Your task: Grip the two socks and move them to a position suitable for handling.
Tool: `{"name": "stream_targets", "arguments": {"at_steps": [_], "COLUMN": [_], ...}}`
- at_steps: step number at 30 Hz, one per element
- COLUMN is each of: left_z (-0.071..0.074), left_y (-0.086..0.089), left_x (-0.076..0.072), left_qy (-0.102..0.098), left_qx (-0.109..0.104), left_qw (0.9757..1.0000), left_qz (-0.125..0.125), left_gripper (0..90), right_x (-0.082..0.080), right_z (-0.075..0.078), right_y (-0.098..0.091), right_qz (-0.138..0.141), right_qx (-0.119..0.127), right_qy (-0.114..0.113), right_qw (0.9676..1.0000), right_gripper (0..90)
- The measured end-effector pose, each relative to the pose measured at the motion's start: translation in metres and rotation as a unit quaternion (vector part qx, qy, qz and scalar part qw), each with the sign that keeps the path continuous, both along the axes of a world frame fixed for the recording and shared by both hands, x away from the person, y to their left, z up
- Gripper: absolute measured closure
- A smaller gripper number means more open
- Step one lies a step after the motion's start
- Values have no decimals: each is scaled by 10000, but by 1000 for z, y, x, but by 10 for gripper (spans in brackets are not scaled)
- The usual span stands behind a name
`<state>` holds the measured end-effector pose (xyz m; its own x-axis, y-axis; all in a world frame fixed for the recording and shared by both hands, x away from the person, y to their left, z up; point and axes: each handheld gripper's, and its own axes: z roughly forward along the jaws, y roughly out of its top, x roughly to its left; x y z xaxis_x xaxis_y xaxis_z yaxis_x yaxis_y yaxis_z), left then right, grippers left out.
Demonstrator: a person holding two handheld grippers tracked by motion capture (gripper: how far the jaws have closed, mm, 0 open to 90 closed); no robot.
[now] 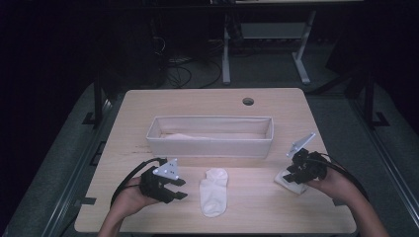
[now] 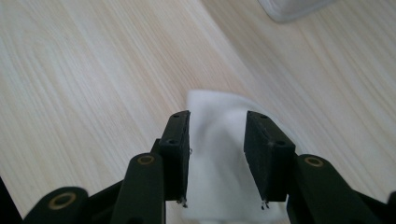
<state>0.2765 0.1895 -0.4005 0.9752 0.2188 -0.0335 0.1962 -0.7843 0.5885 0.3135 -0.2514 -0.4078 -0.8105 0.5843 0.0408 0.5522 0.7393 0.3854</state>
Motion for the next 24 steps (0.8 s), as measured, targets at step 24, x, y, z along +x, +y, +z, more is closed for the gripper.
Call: {"name": "stream_targets", "arguments": {"at_steps": [24], "left_z": [-1], "left_y": [4], "left_x": [3], "left_qy": [29], "left_qx": [-30], "left_qw": [10000], "left_qz": [81], "left_gripper": [545], "right_x": [0], "right_z": [-26], "right_y": [-29], "right_qz": [-396], "right_qx": [-344], "right_qy": [166], "right_qw": [9985], "right_gripper": [551]}}
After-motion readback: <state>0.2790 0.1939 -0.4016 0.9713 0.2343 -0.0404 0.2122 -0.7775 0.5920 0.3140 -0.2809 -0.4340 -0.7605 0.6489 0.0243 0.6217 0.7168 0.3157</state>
